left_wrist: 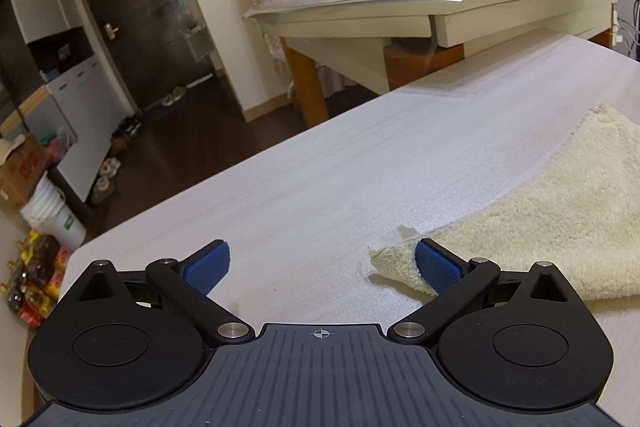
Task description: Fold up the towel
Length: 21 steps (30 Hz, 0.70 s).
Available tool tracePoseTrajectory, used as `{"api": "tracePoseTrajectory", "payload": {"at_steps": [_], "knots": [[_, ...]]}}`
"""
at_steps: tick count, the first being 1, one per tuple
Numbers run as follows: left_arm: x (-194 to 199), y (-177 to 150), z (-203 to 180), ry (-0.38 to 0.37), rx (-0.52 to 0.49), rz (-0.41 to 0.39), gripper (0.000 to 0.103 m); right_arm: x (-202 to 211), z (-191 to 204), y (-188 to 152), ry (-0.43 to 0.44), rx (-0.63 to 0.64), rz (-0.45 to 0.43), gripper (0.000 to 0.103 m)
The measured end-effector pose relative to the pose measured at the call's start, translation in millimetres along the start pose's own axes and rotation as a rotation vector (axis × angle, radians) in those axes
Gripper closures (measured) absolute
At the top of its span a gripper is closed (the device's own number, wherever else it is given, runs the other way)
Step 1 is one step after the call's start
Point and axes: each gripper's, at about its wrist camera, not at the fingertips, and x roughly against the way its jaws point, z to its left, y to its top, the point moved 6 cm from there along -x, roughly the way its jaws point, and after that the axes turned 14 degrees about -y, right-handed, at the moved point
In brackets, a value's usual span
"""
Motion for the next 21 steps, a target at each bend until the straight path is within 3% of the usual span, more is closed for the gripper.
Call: {"api": "tracePoseTrajectory", "payload": {"at_steps": [2, 5, 7, 11, 21], "knots": [[0.2, -0.5, 0.4, -0.004, 0.002, -0.003, 0.001, -14.0, -5.1, 2.1, 0.014, -0.011, 0.027, 0.096], [0.2, -0.8, 0.6, -0.007, 0.003, -0.007, 0.001, -27.8, -16.9, 1.7, 0.042, -0.062, 0.041, 0.087], [0.2, -1.3, 0.8, -0.008, 0.007, -0.010, 0.001, -28.9, -28.2, -3.0, 0.067, -0.127, 0.017, 0.076], [-0.1, -1.3, 1.5, -0.011, 0.010, -0.010, 0.001, -23.5, -46.2, -18.6, 0.077, -0.216, -0.035, 0.070], [-0.5, -1.9, 4.3, -0.029, 0.019, -0.012, 0.001, -48.1, -27.9, -31.6, 0.051, -0.114, -0.004, 0.065]]}}
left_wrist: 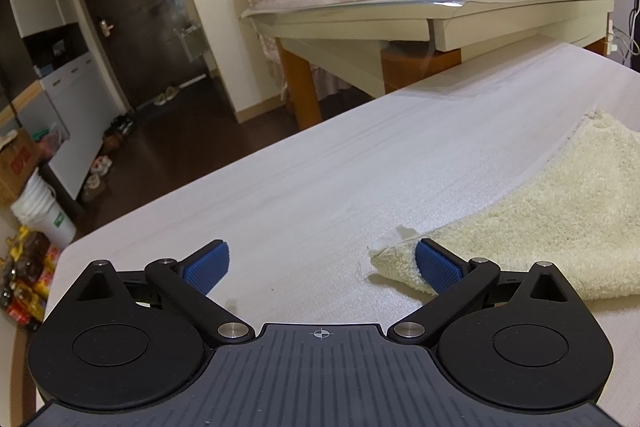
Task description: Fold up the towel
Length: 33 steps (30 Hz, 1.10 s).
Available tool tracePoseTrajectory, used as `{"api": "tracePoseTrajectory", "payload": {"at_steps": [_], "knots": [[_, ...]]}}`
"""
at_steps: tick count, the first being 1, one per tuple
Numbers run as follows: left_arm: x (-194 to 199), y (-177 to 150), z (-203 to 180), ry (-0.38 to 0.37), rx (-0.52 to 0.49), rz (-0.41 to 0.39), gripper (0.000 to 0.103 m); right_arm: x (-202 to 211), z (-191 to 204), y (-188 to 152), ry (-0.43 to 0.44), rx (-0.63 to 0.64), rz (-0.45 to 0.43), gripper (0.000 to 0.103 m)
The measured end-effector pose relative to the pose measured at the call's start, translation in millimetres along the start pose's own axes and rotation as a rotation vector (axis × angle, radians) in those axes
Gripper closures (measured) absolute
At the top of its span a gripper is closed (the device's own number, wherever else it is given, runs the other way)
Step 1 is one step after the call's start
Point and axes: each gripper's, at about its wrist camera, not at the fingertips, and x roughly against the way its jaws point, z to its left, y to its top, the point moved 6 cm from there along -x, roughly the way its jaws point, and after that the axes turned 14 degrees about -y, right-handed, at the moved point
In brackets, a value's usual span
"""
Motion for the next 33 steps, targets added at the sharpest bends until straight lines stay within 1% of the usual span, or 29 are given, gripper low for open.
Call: {"api": "tracePoseTrajectory", "payload": {"at_steps": [2, 3, 4, 5, 8, 13, 15, 18, 26, 27, 28, 33], "knots": [[0.6, -0.3, 0.5, -0.002, -0.001, 0.000, 0.001, -7.9, -2.2, 1.6, 0.011, -0.016, 0.004, 0.065], [0.6, -0.2, 0.7, -0.004, -0.001, 0.001, 0.001, -10.1, -3.3, 1.0, 0.019, -0.024, 0.008, 0.070], [0.5, 0.0, 0.7, -0.004, -0.004, 0.001, 0.001, -11.8, -4.1, 0.2, 0.026, -0.032, 0.010, 0.084], [0.4, 0.1, 0.7, -0.005, -0.007, 0.001, 0.001, -12.0, -4.8, -0.5, 0.037, -0.041, 0.008, 0.089], [0.2, -0.1, 0.8, -0.009, -0.009, 0.000, 0.001, -5.0, -6.1, -1.9, 0.071, -0.065, -0.011, 0.091], [0.2, 0.0, 0.7, -0.013, -0.017, 0.000, 0.001, 9.0, -11.8, -2.8, 0.118, -0.116, -0.033, 0.091], [-0.1, 0.5, 0.3, -0.013, -0.018, 0.002, 0.001, 8.8, -13.4, -3.1, 0.132, -0.133, -0.022, 0.091], [-0.4, 1.1, -0.6, -0.009, -0.020, 0.005, 0.001, 3.8, -13.7, -4.6, 0.147, -0.146, 0.000, 0.085], [0.2, 2.1, -1.4, -0.008, -0.026, 0.009, 0.001, -4.4, -18.3, -5.4, 0.196, -0.207, 0.012, 0.085], [0.2, 1.9, -0.9, -0.010, -0.023, 0.008, 0.001, -4.5, -18.8, -5.6, 0.201, -0.214, 0.012, 0.086], [0.3, 1.8, -0.5, -0.012, -0.021, 0.007, 0.001, -4.6, -19.5, -5.8, 0.204, -0.221, 0.012, 0.090], [0.7, 0.7, 0.0, -0.013, -0.019, 0.004, 0.001, -1.5, -24.0, -6.5, 0.211, -0.260, -0.009, 0.096]]}}
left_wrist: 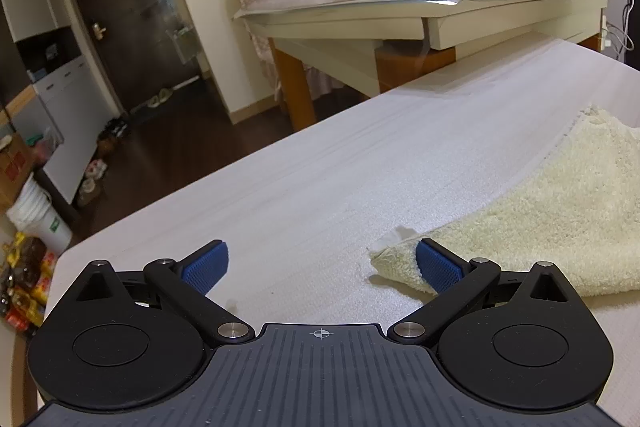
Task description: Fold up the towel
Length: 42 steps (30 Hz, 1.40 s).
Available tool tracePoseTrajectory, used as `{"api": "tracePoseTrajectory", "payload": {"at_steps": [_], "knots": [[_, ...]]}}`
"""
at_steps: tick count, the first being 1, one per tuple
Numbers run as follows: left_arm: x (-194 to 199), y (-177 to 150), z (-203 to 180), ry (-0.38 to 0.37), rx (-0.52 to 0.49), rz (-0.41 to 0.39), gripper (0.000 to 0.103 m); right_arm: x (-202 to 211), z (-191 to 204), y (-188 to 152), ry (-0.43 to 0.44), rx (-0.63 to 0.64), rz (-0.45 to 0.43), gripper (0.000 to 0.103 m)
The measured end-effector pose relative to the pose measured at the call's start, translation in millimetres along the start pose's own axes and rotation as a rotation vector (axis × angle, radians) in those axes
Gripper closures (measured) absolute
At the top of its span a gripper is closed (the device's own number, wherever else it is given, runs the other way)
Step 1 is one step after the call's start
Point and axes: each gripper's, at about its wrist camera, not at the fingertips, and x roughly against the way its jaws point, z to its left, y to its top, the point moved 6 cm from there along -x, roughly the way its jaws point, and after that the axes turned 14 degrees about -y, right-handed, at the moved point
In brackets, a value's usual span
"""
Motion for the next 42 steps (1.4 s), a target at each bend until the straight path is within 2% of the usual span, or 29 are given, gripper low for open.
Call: {"api": "tracePoseTrajectory", "payload": {"at_steps": [6, 11, 14, 22, 27, 32, 36, 42], "knots": [[-1.1, 1.0, -0.6, 0.002, -0.014, 0.000, 0.001, 20.3, 16.0, 11.5, 0.046, 0.007, -0.070, 0.097], [-0.9, 1.4, -1.0, 0.003, -0.024, 0.001, 0.000, 38.3, 45.9, 47.3, 0.100, 0.048, -0.136, 0.097], [-1.0, 1.6, -0.5, 0.001, -0.020, 0.002, 0.001, 34.3, 59.6, 64.3, 0.108, 0.086, -0.141, 0.097], [24.9, -10.1, 9.6, -0.002, -0.007, -0.023, 0.001, -23.1, 96.4, 105.0, 0.137, 0.175, -0.071, 0.097], [48.1, -20.9, 34.3, 0.043, 0.044, -0.059, 0.001, -63.4, 117.5, 119.8, 0.162, 0.209, -0.027, 0.097], [52.4, -27.1, 57.2, 0.090, 0.094, -0.059, 0.001, -102.0, 136.8, 129.5, 0.185, 0.233, 0.015, 0.097], [55.8, -31.9, 61.3, 0.114, 0.088, -0.056, 0.001, -128.4, 145.3, 128.0, 0.165, 0.257, 0.057, 0.096], [58.0, -36.5, 52.9, 0.110, 0.064, -0.056, 0.001, -176.0, 145.6, 127.2, 0.114, 0.257, 0.124, 0.096]]}}
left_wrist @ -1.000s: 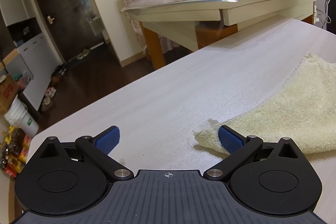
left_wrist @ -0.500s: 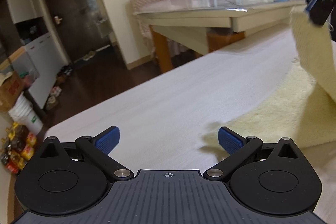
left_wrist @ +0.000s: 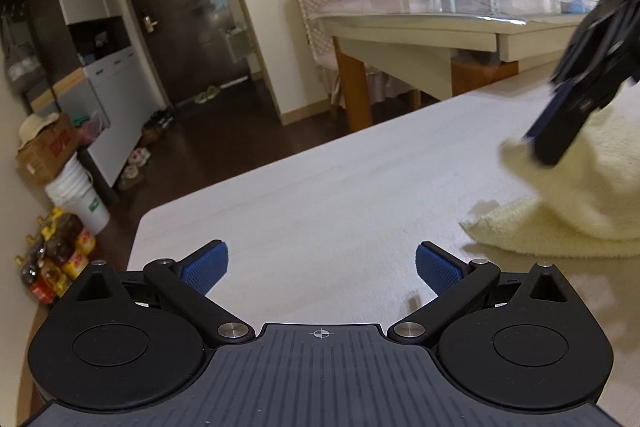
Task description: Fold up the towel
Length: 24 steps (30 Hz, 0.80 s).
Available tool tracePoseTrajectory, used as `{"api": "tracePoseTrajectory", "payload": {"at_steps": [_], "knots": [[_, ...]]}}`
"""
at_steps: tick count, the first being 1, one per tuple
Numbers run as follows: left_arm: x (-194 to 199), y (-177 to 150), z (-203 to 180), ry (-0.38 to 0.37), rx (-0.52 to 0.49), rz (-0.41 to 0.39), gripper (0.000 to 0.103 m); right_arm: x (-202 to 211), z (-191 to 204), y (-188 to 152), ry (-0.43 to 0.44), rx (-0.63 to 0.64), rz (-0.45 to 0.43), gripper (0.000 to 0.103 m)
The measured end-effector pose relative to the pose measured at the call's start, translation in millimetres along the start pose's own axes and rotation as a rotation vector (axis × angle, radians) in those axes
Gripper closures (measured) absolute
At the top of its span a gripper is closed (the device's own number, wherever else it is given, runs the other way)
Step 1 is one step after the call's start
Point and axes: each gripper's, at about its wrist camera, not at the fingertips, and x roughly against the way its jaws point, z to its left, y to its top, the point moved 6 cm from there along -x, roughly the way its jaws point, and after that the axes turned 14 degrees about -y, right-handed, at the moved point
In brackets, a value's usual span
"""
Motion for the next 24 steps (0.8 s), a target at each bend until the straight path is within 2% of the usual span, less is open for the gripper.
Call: {"api": "tracePoseTrajectory", "payload": {"at_steps": [5, 7, 11, 13, 14, 19, 22, 24], "knots": [[5.3, 3.7, -8.7, -0.020, -0.015, -0.027, 0.001, -25.3, -6.0, -1.2, -0.032, -0.006, 0.040, 0.096], [5.3, 6.3, -12.1, -0.028, -0.018, -0.033, 0.001, -30.2, -7.3, -0.8, -0.041, -0.010, 0.038, 0.090], [1.6, 14.4, -24.9, -0.046, -0.038, -0.046, 0.001, -12.4, -12.7, 7.9, -0.034, -0.051, -0.045, 0.087], [0.0, 17.7, -29.5, -0.056, -0.042, -0.054, 0.001, 8.3, -19.7, 11.8, -0.035, -0.079, -0.101, 0.080], [-1.2, 20.9, -33.8, -0.064, -0.041, -0.061, 0.001, 16.1, -22.2, 11.2, -0.045, -0.083, -0.116, 0.080], [-12.7, 27.0, -44.4, -0.075, -0.037, -0.066, 0.001, 66.2, -52.6, -13.4, -0.204, -0.078, -0.194, 0.080], [-29.0, 22.8, -45.1, -0.028, -0.054, -0.016, 0.001, 85.1, -77.6, -44.5, -0.345, -0.064, -0.194, 0.080], [-34.1, 19.8, -43.5, -0.027, -0.040, 0.000, 0.000, 90.6, -88.0, -59.5, -0.402, -0.055, -0.185, 0.080]]}}
